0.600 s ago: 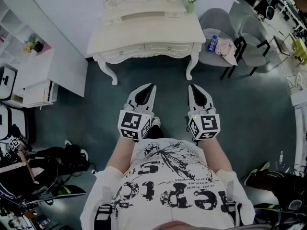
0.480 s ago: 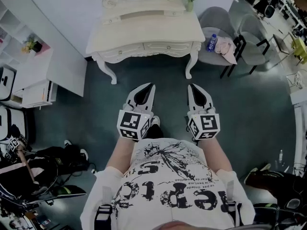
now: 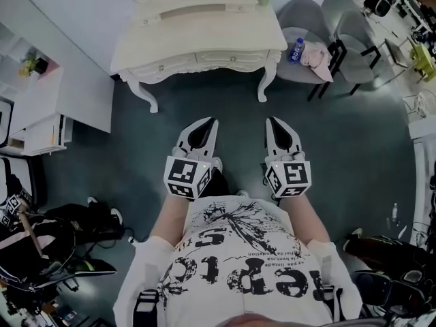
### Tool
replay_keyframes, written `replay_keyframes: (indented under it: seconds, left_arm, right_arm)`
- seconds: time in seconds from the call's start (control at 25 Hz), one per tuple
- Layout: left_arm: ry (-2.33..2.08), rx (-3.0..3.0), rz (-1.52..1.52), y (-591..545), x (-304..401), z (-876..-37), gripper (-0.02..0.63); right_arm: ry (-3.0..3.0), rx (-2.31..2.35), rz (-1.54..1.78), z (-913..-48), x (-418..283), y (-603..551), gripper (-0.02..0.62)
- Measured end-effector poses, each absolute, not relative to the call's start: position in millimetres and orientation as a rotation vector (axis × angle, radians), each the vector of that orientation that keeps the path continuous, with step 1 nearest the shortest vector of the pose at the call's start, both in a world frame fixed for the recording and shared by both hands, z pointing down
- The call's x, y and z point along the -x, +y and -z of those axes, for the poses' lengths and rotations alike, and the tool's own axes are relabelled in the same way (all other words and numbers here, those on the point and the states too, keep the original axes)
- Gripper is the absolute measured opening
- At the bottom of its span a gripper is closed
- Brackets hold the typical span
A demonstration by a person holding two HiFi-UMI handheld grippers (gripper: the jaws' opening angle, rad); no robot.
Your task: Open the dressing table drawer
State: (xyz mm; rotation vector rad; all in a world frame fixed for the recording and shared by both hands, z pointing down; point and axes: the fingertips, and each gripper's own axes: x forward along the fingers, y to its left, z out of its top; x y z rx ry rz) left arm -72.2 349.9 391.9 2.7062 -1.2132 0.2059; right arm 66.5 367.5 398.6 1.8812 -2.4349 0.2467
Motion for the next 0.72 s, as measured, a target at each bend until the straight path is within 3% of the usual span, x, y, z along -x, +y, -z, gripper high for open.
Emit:
replay_keyframes:
  seconds: [0.72]
  left_arm:
    - [-1.176, -2.726, -0.214, 193, 120, -403, 0.018]
  right_arm:
    - [-2.351, -1.885, -0.292, -421, -25, 214, 0.018]
